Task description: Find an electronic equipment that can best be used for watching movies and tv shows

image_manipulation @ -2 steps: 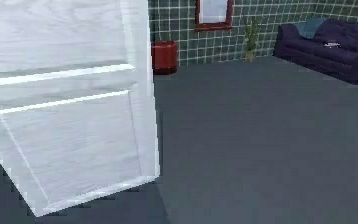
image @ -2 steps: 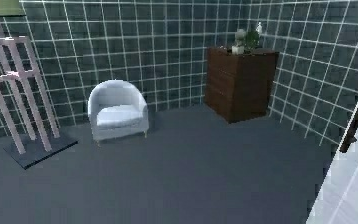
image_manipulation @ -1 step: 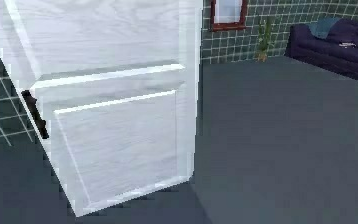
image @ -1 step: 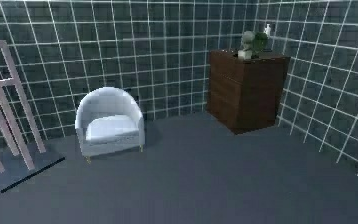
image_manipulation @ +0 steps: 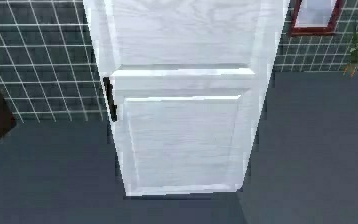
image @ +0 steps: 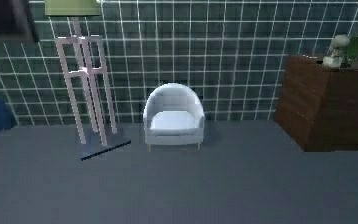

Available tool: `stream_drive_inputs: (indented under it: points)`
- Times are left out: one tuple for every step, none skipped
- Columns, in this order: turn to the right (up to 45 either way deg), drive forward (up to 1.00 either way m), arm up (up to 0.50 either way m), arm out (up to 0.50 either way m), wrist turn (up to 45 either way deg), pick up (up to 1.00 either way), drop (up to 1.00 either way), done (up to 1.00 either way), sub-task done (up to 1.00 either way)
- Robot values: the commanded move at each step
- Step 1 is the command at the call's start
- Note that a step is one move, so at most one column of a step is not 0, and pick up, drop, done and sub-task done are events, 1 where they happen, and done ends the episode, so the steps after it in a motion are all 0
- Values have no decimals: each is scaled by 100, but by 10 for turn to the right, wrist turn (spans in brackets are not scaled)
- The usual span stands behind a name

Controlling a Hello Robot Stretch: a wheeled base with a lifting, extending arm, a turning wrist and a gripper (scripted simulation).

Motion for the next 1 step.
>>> stream_drive_inputs:
  points:
    - [0,50,0,0,0,0,0,0,0]
